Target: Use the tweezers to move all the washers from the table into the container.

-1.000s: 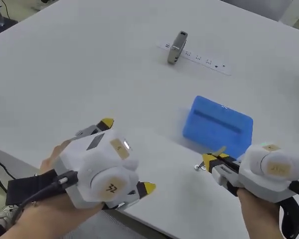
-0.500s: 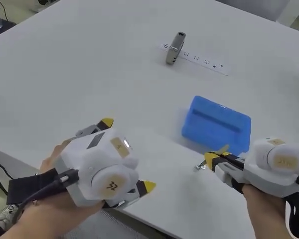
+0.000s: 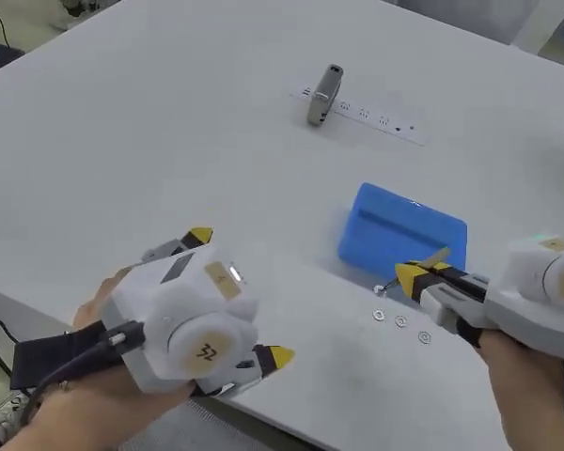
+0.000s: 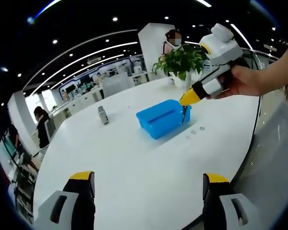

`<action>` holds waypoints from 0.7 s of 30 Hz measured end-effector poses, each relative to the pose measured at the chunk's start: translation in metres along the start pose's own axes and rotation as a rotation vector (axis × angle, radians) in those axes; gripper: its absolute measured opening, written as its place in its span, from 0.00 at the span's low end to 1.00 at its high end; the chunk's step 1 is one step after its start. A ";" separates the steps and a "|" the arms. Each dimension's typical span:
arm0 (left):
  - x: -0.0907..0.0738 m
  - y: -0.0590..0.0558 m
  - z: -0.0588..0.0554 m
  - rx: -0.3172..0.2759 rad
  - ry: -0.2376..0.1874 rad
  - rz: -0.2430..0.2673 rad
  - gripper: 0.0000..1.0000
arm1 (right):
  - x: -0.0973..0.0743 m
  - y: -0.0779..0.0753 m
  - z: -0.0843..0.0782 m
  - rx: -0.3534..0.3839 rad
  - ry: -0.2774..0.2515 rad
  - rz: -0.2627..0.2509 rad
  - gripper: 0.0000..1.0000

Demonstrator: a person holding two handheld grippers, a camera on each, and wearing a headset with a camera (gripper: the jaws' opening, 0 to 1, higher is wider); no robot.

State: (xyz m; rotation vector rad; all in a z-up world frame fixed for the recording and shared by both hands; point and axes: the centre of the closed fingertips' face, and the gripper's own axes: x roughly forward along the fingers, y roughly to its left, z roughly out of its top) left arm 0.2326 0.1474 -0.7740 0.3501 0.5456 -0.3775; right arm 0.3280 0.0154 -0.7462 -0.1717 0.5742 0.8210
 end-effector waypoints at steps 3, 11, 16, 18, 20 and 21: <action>0.000 0.000 0.000 0.002 0.001 0.001 0.95 | -0.001 0.002 0.012 -0.006 -0.023 0.004 0.02; 0.001 -0.001 -0.002 0.004 0.008 -0.005 0.95 | -0.001 0.004 0.032 -0.028 -0.057 0.001 0.02; 0.001 -0.001 -0.002 -0.004 0.006 -0.005 0.95 | 0.001 -0.002 0.040 -0.032 -0.066 -0.009 0.02; 0.001 -0.001 -0.002 0.000 0.009 -0.005 0.94 | 0.002 -0.004 0.042 -0.030 -0.069 -0.014 0.02; 0.001 -0.001 -0.003 0.003 0.013 -0.007 0.94 | 0.004 -0.007 0.044 -0.029 -0.070 -0.019 0.02; 0.001 -0.002 -0.003 0.006 0.016 -0.008 0.94 | 0.006 -0.009 0.045 -0.027 -0.071 -0.022 0.02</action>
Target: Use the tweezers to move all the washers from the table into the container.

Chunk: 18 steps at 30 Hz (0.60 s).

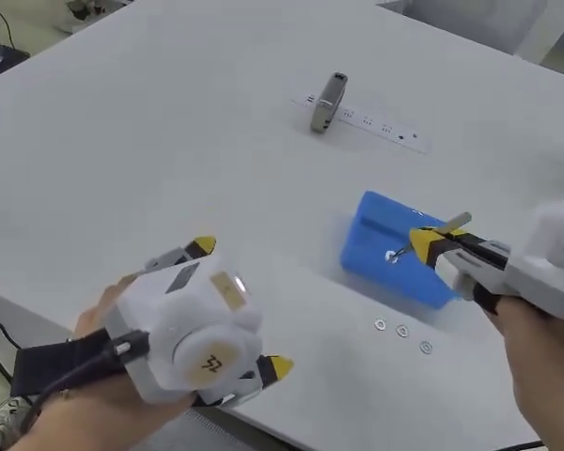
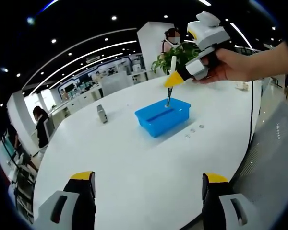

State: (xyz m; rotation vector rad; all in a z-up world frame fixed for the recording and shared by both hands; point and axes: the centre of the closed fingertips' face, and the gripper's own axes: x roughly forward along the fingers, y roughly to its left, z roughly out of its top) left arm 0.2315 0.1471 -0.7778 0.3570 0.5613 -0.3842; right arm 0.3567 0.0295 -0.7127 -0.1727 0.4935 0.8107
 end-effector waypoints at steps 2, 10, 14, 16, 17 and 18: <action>0.000 0.000 0.000 0.003 0.001 -0.001 0.94 | 0.005 -0.005 0.001 0.005 -0.002 -0.005 0.02; 0.000 -0.001 0.000 -0.009 0.000 -0.007 0.93 | 0.030 -0.025 -0.005 0.010 0.017 -0.021 0.02; 0.000 -0.001 0.000 -0.007 0.004 -0.006 0.93 | 0.043 -0.033 -0.011 0.053 0.027 -0.026 0.02; 0.000 0.000 -0.002 -0.001 0.012 -0.002 0.93 | 0.049 -0.034 -0.017 0.055 0.047 -0.036 0.02; 0.000 -0.001 -0.002 0.000 0.012 -0.003 0.93 | 0.053 -0.038 -0.020 0.062 0.051 -0.041 0.02; 0.000 -0.001 -0.002 0.000 0.013 -0.003 0.93 | 0.056 -0.040 -0.023 0.067 0.056 -0.043 0.02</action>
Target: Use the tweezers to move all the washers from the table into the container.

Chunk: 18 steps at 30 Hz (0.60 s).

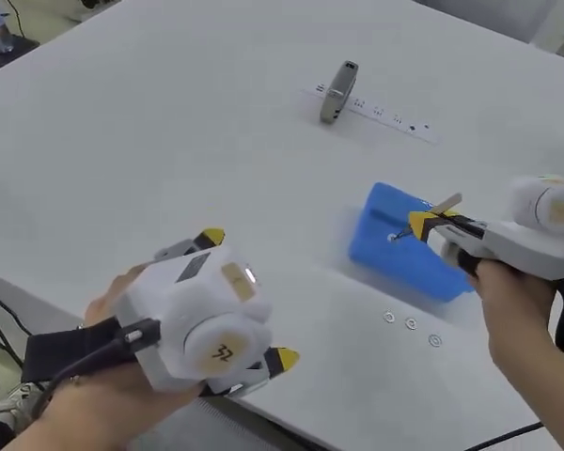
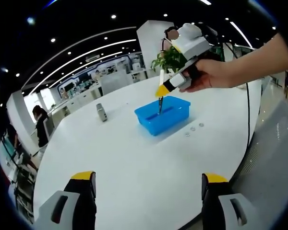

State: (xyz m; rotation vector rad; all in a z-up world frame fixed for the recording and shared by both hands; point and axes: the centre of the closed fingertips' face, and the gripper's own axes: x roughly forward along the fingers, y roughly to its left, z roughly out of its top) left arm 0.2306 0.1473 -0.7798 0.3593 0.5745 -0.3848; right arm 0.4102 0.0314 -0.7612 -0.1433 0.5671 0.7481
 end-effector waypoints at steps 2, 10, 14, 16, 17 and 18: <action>0.000 0.000 0.000 0.000 0.000 0.002 0.93 | 0.005 -0.001 -0.003 0.013 0.011 -0.005 0.02; 0.000 0.000 0.000 -0.002 0.002 0.000 0.92 | 0.023 0.003 -0.021 0.007 0.068 -0.017 0.02; 0.000 0.000 0.000 -0.003 0.003 0.001 0.92 | 0.030 0.004 -0.031 -0.008 0.092 -0.025 0.03; 0.000 0.000 -0.001 -0.003 0.005 -0.001 0.92 | 0.033 0.005 -0.033 -0.024 0.101 -0.022 0.03; 0.000 0.000 -0.001 -0.002 0.005 -0.001 0.92 | 0.031 0.005 -0.035 -0.025 0.107 -0.019 0.03; 0.000 0.000 -0.001 -0.001 0.006 0.000 0.92 | 0.031 0.005 -0.036 -0.027 0.109 -0.019 0.03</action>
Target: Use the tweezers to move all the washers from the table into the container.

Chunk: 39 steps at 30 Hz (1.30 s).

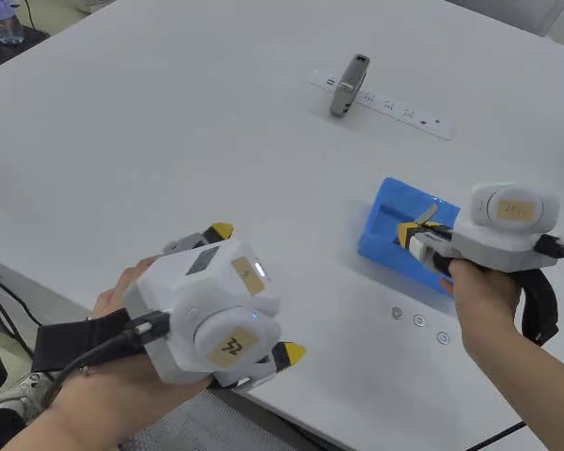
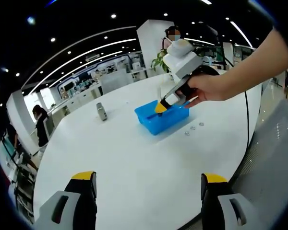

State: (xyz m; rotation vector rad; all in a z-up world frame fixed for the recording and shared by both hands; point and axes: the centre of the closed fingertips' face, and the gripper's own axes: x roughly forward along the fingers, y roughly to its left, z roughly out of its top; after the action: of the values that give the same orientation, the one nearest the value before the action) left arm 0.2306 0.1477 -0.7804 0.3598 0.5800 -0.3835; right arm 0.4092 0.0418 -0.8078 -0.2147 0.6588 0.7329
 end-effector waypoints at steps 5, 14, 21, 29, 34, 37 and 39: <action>0.000 0.000 -0.001 0.000 0.004 0.000 0.92 | 0.005 -0.004 -0.005 -0.002 0.004 0.000 0.03; 0.001 0.000 -0.003 0.007 0.018 -0.001 0.91 | 0.006 -0.004 -0.002 -0.026 -0.007 0.006 0.03; 0.001 -0.001 -0.004 0.014 0.023 -0.004 0.91 | -0.002 -0.006 -0.003 0.046 -0.011 0.009 0.03; 0.001 -0.002 -0.005 0.023 0.028 -0.004 0.90 | -0.025 0.001 0.014 0.018 -0.064 0.028 0.03; 0.001 -0.001 -0.005 0.023 0.028 0.000 0.90 | -0.042 0.008 0.022 0.014 -0.095 0.038 0.03; 0.001 -0.001 -0.005 0.021 0.027 0.001 0.90 | -0.051 0.005 0.023 0.027 -0.110 0.040 0.03; 0.001 -0.001 -0.005 0.023 0.026 0.001 0.90 | -0.055 0.006 0.024 0.040 -0.115 0.047 0.03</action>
State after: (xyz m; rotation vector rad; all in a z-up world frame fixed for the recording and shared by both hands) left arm 0.2292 0.1489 -0.7850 0.3881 0.6006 -0.3852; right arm 0.3858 0.0254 -0.7548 -0.1195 0.5704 0.7706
